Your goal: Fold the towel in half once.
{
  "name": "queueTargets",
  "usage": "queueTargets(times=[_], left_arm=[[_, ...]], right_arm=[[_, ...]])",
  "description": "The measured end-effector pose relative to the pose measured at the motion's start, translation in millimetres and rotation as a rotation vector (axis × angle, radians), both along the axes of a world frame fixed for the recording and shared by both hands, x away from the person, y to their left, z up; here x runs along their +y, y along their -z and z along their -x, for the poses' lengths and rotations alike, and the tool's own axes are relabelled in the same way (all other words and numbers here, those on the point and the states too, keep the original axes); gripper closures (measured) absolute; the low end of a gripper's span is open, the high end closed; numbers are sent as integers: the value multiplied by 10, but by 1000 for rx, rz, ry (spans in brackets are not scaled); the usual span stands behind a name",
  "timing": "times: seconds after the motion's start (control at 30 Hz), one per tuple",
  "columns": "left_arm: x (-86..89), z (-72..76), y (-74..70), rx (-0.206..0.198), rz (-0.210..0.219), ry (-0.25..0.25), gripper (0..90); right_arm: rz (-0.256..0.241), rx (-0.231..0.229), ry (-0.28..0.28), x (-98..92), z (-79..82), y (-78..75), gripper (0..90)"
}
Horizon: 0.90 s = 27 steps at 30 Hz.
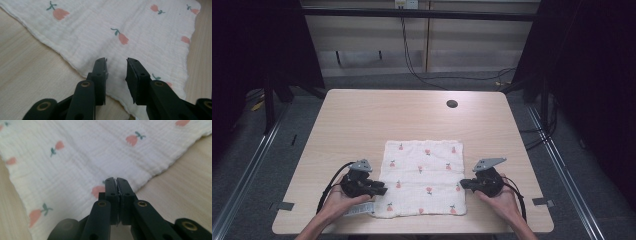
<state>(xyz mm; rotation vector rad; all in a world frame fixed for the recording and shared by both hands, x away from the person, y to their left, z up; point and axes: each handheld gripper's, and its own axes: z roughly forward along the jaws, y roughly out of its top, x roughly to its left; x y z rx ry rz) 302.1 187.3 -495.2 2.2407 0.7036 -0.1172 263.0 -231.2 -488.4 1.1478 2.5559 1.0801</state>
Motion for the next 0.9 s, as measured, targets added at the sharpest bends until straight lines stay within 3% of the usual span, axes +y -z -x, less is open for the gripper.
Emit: queueTargets(times=[0.1, 0.2, 0.3, 0.43, 0.53, 0.6, 0.63, 0.7, 0.8, 0.87, 0.9], left_arm=[[47, -53, -18, 2, 25, -18, 662], [80, -121, -32, -8, 38, -73, 627], [65, -212, -49, -24, 8, -127, 557], [24, -309, -103, -35, 0, -197, 495], [0, -365, -160, -58, 31, -204, 491], [-28, -429, -183, -77, 26, -204, 496], [-39, -463, -189, -90, 30, -212, 487], [-61, -532, -183, -76, 47, -210, 495], [-110, -602, -116, -68, 17, -225, 458], [-121, -603, -38, -54, 23, -207, 486], [-135, -589, -12, -56, 3, -198, 497]], right_arm=[[-47, -16, 13, -24, -55, -52, 836], [-66, -18, 26, -28, -96, -67, 785], [-82, -30, 31, -30, -149, -89, 734], [-89, -40, 46, -73, -260, -135, 687], [-87, -36, 49, -110, -357, -175, 655], [-73, -36, 45, -132, -442, -204, 649], [-91, -40, 48, -148, -484, -221, 643], [-103, -47, 50, -158, -561, -256, 629], [-120, -50, 48, -160, -673, -289, 621], [-128, -51, 58, -154, -740, -291, 610], [-124, -60, 66, -151, -768, -290, 602]])
